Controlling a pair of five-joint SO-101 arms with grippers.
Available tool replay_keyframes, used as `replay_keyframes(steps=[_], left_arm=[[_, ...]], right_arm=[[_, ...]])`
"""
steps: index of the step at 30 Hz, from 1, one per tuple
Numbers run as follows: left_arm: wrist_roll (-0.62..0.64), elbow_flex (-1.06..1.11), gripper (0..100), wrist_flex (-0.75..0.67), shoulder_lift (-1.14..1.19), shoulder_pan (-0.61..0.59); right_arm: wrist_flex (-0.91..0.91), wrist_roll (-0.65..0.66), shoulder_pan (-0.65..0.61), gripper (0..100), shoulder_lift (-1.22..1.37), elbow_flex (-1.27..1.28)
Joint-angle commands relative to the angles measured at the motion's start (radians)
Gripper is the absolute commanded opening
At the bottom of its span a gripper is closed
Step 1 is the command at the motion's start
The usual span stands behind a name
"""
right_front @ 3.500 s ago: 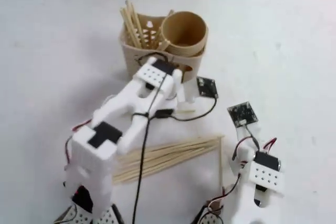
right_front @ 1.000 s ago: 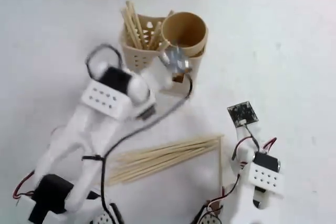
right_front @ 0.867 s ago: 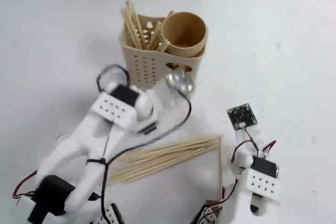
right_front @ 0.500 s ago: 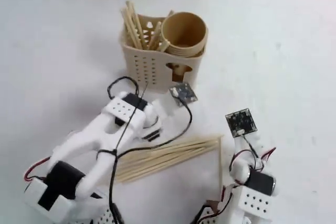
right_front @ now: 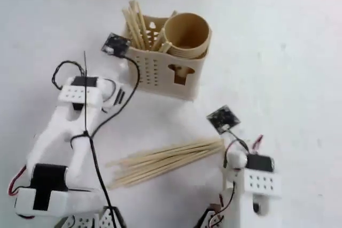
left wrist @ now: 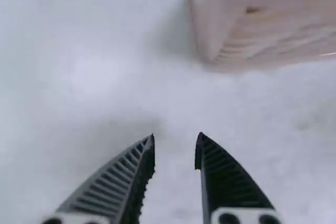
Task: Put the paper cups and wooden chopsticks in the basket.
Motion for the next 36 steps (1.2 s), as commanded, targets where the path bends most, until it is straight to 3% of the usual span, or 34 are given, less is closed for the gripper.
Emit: replay_keyframes(steps=[1, 6, 14, 16, 20, 27, 33, 36], left_arm=[[0.012, -0.054, 14, -0.026, 0.039, -0.030], [0.014, -0.055, 14, -0.114, 0.088, -0.070], [0.015, -0.069, 14, -0.110, 0.091, -0.076], [0.015, -0.068, 14, -0.110, 0.091, -0.076], [0.015, -0.068, 14, -0.110, 0.093, -0.076], [0.015, -0.068, 14, -0.110, 0.094, -0.076], [0.015, -0.068, 14, -0.115, 0.094, -0.097], [0.015, -0.069, 14, -0.118, 0.094, -0.102]], right_arm=[[-0.035, 0.005, -0.113, 15.6, 0.189, -0.080], [-0.068, 0.000, -0.151, 10.7, 0.372, -0.135], [-0.125, -0.060, -0.124, 7.1, 0.433, -0.141], [-0.130, -0.060, -0.093, 0.7, 0.433, -0.141], [-0.122, -0.052, 0.039, 1.7, 0.432, -0.215], [0.022, -0.115, 0.177, 1.9, 0.432, -0.623], [0.179, -0.269, 0.122, 1.9, 0.440, -1.053], [0.193, -0.334, 0.033, 1.9, 0.444, -1.241]])
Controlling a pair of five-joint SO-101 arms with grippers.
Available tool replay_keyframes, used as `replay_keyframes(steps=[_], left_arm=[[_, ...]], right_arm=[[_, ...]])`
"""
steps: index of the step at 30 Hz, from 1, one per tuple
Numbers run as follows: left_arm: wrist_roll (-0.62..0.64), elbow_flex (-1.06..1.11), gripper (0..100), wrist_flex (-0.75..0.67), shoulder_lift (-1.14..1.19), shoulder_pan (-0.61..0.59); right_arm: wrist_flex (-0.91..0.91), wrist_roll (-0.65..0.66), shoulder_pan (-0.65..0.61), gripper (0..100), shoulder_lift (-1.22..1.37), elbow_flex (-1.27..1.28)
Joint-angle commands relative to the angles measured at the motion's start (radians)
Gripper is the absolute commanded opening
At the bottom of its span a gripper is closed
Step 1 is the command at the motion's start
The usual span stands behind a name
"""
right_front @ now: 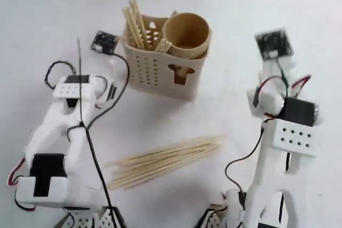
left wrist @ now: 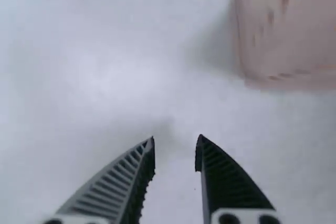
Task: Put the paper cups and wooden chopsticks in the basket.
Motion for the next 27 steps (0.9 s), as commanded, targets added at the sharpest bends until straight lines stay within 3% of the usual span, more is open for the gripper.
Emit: replay_keyframes(steps=[1, 6, 12, 27], left_arm=[[0.011, -0.041, 14, -0.017, -0.002, -0.018], [0.011, -0.041, 14, -0.014, -0.002, -0.019], [0.011, -0.041, 14, -0.012, -0.002, -0.027], [0.011, -0.041, 14, -0.017, -0.001, -0.030]], right_arm=[[0.015, -0.080, -0.113, 1.9, -0.001, -0.279], [-0.061, -0.152, -0.331, 1.9, -0.001, -0.559], [-0.338, -0.221, -0.524, 1.9, 0.108, -0.733], [-0.380, -0.226, -0.716, 1.9, 0.647, -1.292]])
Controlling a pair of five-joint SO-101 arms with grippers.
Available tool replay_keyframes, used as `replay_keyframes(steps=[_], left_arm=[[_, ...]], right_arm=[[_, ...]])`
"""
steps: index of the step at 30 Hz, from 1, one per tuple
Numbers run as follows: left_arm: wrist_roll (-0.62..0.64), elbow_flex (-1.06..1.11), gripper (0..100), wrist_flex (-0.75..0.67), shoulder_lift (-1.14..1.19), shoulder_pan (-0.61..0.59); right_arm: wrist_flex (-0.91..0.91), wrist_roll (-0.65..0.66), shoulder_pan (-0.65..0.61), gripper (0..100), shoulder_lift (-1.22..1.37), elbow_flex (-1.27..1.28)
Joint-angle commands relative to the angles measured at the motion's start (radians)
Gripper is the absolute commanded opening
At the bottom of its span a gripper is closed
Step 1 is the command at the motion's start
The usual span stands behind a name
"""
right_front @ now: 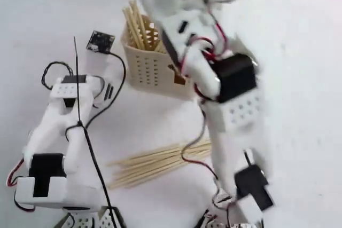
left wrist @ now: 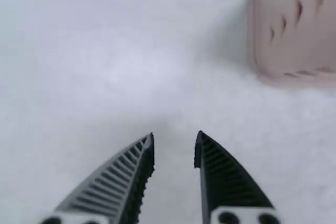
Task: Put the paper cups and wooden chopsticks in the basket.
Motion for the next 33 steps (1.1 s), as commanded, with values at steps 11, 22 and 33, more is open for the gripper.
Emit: replay_keyframes(steps=[11, 22, 33], left_arm=[[0.012, -0.040, 14, -0.017, -0.004, -0.005], [0.012, -0.038, 14, -0.017, -0.004, -0.005], [0.012, -0.037, 14, -0.017, -0.002, -0.004]], right_arm=[[0.079, -0.008, -0.010, 6.9, 0.116, -0.117], [0.143, 0.000, -0.008, 16.2, 0.114, -0.118], [0.776, 0.127, 0.111, 1.2, -0.064, -0.110]])
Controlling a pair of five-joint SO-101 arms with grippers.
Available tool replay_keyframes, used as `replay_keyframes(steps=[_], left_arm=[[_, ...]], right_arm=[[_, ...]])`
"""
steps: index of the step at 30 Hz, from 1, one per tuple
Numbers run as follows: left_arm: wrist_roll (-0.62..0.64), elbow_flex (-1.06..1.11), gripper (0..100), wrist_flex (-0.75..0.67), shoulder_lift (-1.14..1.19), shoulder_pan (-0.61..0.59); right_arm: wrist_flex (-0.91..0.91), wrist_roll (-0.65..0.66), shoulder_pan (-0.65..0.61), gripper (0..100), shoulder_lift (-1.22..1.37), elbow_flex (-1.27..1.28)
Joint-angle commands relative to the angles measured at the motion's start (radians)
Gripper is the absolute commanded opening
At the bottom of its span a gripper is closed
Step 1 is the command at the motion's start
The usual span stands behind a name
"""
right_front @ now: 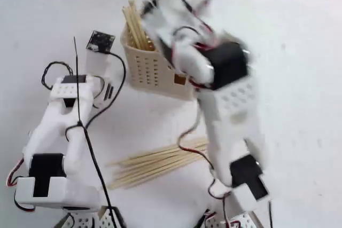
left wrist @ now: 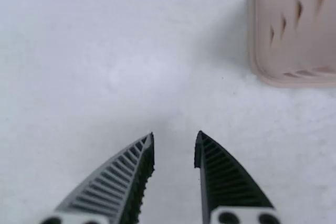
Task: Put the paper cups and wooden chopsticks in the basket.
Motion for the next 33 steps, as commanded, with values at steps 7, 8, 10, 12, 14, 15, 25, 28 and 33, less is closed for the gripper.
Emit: replay_keyframes(steps=[7, 8, 10, 12, 14, 15, 25, 28, 33], left_arm=[[0.012, -0.037, 14, -0.011, -0.002, 0.008], [0.012, -0.037, 14, -0.011, -0.002, 0.008], [0.012, -0.037, 14, -0.011, -0.002, 0.008], [0.006, -0.037, 15, -0.008, -0.002, 0.022], [0.003, -0.040, 15, 0.028, -0.004, 0.045], [0.002, -0.044, 15, 0.052, -0.008, 0.059], [-0.176, -0.153, 15, 0.316, -0.007, 0.331], [-0.101, -0.195, 15, 0.404, -0.012, 0.364], [-0.044, -0.186, 15, 0.414, -0.004, 0.280]], right_arm=[[0.200, 0.035, 0.237, 1.7, -0.384, 0.477], [0.199, 0.035, 0.257, 1.7, -0.430, 0.592], [0.159, 0.057, 0.286, 1.7, -0.524, 0.836], [0.079, 0.100, 0.315, 1.7, -0.625, 1.094], [-0.035, 0.115, 0.354, 1.7, -0.743, 1.355], [-0.096, 0.120, 0.377, 1.7, -0.803, 1.478], [-0.329, 0.308, 0.627, 1.7, -1.132, 2.101], [-0.372, 0.330, 0.694, 1.7, -1.124, 2.162], [-0.464, 0.345, 0.705, 1.7, -1.132, 2.262]])
